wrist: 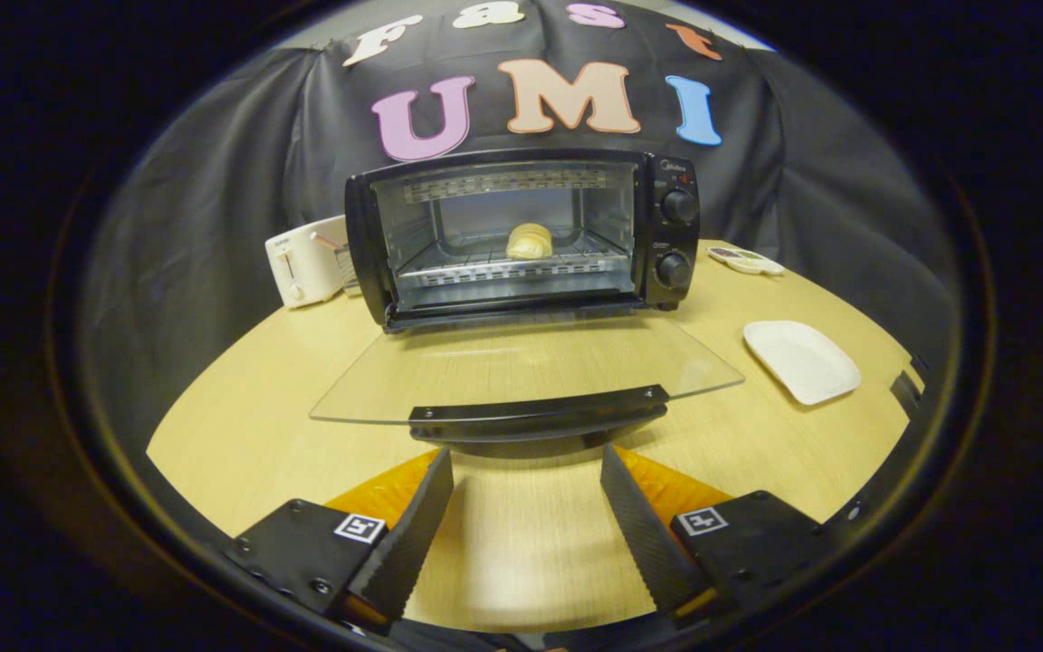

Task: Open the toaster oven, put the food inside, and close the toaster oven door.

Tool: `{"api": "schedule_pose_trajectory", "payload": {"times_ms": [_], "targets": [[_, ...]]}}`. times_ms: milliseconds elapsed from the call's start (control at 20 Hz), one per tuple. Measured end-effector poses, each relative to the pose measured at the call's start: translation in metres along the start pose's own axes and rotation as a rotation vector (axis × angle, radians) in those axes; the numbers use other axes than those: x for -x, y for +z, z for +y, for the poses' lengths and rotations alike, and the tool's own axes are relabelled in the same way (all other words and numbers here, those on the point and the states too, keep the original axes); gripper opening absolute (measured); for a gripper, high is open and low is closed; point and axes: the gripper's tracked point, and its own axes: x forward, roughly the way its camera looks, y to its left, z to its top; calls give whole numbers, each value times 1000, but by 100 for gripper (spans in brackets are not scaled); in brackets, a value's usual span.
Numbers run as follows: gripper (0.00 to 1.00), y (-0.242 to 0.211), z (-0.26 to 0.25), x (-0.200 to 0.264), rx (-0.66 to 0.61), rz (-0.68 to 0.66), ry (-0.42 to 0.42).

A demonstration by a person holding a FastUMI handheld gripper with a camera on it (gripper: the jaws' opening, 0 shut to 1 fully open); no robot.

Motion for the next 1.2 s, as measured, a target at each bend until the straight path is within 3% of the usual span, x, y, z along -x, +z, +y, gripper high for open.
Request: {"api": "schedule_pose_trajectory", "payload": {"times_ms": [500, 1200], "targets": [[100, 12, -9, -2, 32, -6, -11], [100, 120, 11, -6, 12, -197, 47]]}}
